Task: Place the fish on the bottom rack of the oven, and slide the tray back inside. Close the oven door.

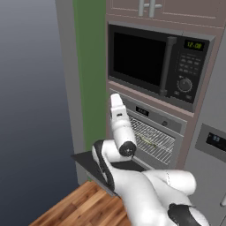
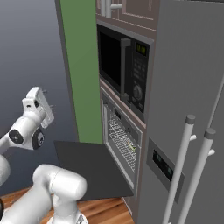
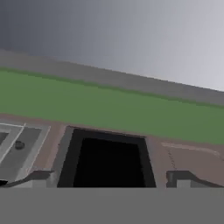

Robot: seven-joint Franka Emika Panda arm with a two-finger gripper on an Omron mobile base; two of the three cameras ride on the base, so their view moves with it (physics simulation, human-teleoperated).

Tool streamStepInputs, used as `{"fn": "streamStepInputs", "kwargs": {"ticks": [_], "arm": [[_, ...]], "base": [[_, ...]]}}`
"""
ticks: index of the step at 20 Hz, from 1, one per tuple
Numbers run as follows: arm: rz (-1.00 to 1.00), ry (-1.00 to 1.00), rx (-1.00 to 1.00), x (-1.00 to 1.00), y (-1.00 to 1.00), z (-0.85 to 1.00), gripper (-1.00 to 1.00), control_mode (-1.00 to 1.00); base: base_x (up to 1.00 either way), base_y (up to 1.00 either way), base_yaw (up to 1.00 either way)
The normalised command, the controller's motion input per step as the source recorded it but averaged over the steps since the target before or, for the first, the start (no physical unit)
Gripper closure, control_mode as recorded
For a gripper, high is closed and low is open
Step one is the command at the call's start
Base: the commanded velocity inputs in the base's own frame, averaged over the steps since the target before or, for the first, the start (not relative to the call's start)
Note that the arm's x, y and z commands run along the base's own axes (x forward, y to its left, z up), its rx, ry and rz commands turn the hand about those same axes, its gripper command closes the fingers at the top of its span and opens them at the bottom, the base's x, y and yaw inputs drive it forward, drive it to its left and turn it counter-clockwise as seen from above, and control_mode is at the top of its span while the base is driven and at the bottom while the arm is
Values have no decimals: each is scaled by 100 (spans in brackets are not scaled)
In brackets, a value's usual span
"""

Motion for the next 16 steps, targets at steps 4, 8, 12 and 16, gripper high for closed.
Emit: {"fn": "streamStepInputs", "kwargs": {"ticks": [4,8,12,16], "arm": [[-13,38,-64,-17,43,71,-100,-100],[-10,38,-63,-21,82,1,-100,-100],[-12,9,-52,-49,100,-69,-100,-100],[-5,0,-56,-10,98,-100,-100,-100]], "base": [[0,0,0],[0,0,0],[0,0,0],[0,0,0]]}}
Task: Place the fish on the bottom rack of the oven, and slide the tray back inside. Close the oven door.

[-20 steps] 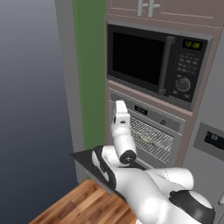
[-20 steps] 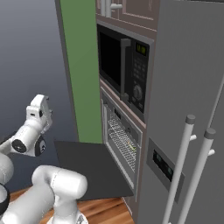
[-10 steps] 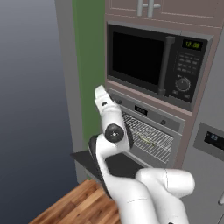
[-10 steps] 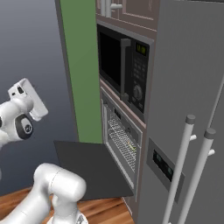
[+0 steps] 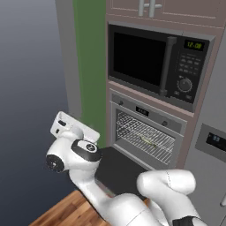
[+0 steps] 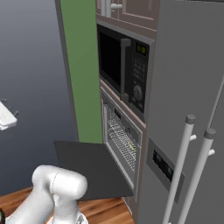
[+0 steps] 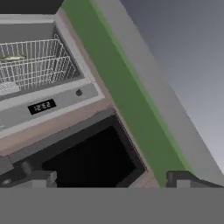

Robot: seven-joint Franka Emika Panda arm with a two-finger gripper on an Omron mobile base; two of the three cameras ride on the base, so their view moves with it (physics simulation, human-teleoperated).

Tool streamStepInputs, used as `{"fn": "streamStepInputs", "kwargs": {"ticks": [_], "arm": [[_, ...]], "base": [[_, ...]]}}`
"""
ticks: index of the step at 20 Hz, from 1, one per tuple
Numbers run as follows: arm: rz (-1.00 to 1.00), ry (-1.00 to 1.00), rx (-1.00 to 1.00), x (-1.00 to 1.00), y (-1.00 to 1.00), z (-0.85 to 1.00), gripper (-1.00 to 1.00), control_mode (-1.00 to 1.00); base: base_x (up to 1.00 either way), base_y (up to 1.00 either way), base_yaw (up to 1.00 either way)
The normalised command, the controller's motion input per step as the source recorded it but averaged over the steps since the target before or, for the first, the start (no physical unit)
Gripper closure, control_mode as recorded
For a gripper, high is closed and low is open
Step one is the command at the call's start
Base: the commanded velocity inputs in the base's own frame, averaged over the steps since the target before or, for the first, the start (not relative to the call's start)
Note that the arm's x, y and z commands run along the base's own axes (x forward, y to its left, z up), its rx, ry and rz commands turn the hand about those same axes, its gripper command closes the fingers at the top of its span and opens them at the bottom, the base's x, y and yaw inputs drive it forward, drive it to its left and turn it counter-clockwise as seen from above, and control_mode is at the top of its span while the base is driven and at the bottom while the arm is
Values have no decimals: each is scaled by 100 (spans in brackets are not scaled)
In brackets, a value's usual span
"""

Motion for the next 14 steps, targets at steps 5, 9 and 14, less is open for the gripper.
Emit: {"fn": "streamStepInputs", "kwargs": {"ticks": [5,9,14], "arm": [[-6,0,-48,3,78,-100,-100,-100],[-16,10,-38,4,58,-100,-100,-100],[-27,12,-32,5,41,-93,-100,-100]], "base": [[0,0,0],[0,0,0],[0,0,0]]}}
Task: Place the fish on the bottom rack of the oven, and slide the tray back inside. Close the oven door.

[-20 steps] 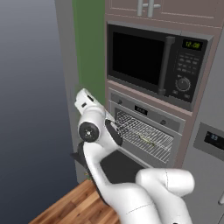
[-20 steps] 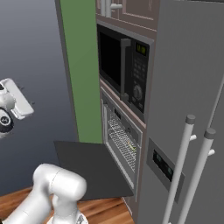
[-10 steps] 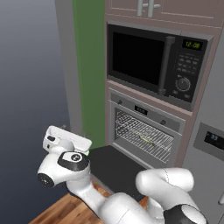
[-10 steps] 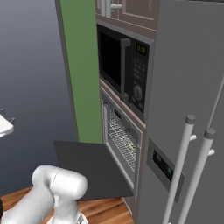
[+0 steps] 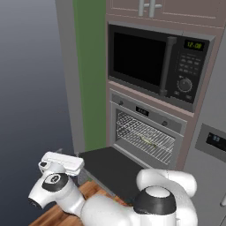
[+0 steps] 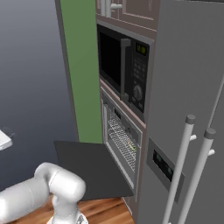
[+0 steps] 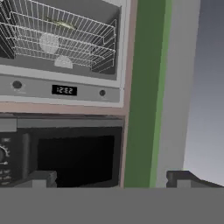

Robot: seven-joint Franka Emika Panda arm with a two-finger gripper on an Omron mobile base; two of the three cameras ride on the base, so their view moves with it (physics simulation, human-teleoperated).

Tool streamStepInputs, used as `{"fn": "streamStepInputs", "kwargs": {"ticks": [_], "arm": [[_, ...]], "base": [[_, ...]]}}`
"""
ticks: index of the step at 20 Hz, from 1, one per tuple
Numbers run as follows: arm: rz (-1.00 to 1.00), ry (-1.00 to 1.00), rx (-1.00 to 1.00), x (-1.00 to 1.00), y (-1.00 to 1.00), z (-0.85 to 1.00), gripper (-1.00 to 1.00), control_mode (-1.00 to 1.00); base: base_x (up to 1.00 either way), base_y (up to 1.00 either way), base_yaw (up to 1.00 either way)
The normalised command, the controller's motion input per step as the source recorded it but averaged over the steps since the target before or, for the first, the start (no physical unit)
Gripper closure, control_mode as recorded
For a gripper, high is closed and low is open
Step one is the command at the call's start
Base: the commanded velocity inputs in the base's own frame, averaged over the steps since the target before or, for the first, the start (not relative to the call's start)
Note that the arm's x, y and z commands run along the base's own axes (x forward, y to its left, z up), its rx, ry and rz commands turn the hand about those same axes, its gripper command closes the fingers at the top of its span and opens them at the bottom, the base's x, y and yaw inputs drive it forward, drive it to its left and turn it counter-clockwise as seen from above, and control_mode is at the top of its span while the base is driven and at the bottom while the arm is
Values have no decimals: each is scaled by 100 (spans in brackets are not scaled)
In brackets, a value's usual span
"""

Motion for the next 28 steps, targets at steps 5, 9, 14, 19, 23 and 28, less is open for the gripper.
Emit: {"fn": "streamStepInputs", "kwargs": {"ticks": [5,9,14,19,23,28], "arm": [[-12,1,-7,10,4,-23,-100,-100],[0,-3,4,0,0,-18,-100,-100],[10,-4,12,5,-20,-58,-100,-100],[16,-11,18,5,-41,-80,-100,-100],[16,-17,15,16,-25,-96,-100,-100],[11,-23,14,19,-13,-85,-100,-100]], "base": [[0,0,0],[0,0,0],[0,0,0],[0,0,0],[0,0,0],[0,0,0]]}}
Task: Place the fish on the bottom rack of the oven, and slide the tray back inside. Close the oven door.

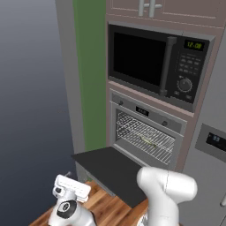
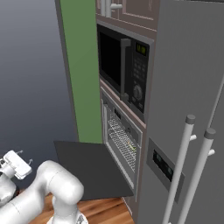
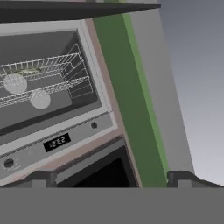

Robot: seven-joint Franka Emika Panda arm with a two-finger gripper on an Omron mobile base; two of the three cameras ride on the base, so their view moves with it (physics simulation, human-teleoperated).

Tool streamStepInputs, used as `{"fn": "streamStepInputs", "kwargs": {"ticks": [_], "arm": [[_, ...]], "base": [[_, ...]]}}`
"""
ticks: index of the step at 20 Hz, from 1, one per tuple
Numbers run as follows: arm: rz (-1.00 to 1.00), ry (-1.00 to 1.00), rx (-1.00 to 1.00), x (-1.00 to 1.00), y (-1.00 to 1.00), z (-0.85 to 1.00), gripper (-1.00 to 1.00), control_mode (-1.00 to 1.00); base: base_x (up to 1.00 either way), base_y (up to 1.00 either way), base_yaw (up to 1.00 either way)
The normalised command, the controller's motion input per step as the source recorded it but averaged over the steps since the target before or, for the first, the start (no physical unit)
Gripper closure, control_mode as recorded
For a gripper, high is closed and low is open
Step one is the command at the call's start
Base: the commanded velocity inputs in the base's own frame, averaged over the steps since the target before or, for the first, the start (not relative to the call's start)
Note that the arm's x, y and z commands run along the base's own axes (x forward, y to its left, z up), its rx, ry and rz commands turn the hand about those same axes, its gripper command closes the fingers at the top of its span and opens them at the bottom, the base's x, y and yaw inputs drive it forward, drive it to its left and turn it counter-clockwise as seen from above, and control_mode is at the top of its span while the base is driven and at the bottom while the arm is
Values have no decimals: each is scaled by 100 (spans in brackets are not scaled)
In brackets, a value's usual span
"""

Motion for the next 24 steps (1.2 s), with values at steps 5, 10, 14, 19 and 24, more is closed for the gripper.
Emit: {"fn": "streamStepInputs", "kwargs": {"ticks": [5,10,14,19,24], "arm": [[1,-13,13,28,0,-33,-100,-100],[-2,-8,5,2,1,-39,-100,-100],[-5,-2,2,21,17,-61,-100,-100],[-11,25,0,49,25,-62,-100,-100],[-24,35,0,45,24,-68,-100,-100]], "base": [[0,0,0],[0,0,0],[0,0,0],[0,0,0],[0,0,0]]}}
